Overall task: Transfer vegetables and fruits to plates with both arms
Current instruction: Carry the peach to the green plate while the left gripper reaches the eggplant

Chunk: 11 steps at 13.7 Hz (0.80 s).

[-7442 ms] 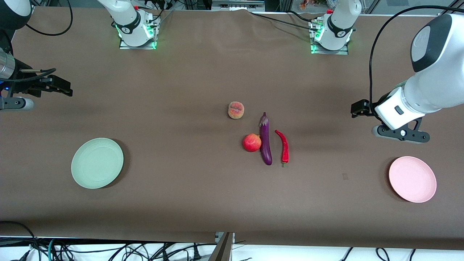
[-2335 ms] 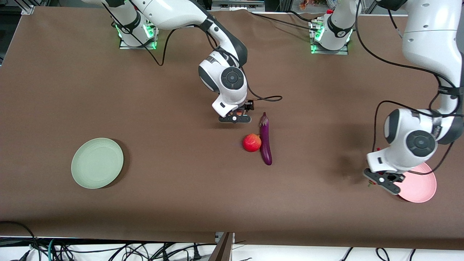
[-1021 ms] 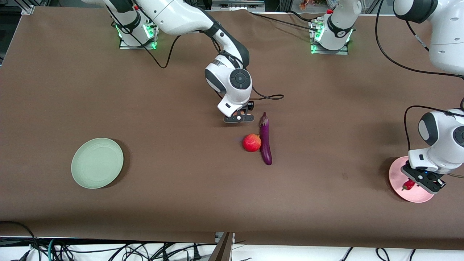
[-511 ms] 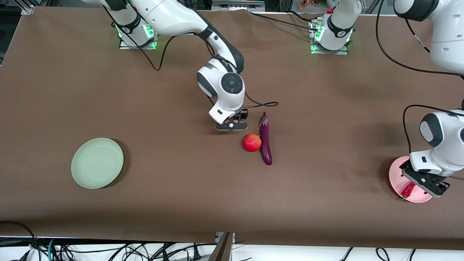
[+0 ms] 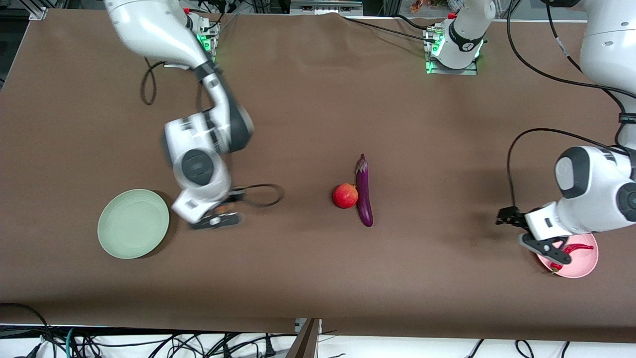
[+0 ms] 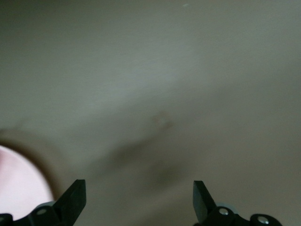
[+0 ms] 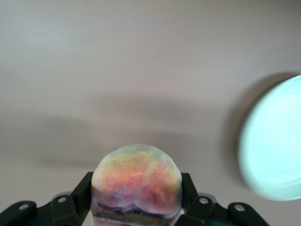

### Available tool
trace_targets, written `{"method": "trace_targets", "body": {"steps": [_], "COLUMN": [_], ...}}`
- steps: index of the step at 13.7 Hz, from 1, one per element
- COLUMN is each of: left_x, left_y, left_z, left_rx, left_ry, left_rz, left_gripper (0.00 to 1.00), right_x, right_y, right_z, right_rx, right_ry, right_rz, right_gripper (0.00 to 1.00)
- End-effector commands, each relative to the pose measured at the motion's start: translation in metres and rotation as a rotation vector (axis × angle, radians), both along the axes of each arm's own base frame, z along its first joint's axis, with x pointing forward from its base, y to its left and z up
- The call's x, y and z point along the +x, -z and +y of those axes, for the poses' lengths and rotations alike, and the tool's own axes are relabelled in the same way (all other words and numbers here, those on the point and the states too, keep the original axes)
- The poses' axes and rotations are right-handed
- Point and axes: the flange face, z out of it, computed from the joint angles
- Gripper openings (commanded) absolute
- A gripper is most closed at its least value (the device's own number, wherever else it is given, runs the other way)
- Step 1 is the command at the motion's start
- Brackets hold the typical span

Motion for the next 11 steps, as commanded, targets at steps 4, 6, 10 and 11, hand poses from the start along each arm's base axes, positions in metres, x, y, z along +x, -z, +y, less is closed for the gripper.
{"method": "trace_targets", "body": {"steps": [4,6,10,11], "left_x": [-0.020,-0.032,-0.062,-0.073], "left_y": [-0.038,-0.028,-0.002,0.010], "left_z": [-0.139,-0.199,-0.278,-0.280], "left_rx": [-0.024,-0.030,0.004,0.000], "left_ry": [-0.183,-0.207,-0.282,-0.277], "left_rz": [0.063,0.094,0.141,0.131], "left_gripper": [1.00,1.00,1.00,1.00], "right_x": [0.043,0.044,0.042,0.043], "right_y": [0.028,0.045,0.070,0.072], "right_z": [-0.221,-0.251,-0.277,-0.278], "right_rx": [0.085,0.105,0.127,0.128], "right_ry": [-0.191,-0.214,-0.187,-0.201], "right_rz": [0.029,0.024,0.024,0.017], "right_gripper": [0.16,0.16,0.17,0.17]}}
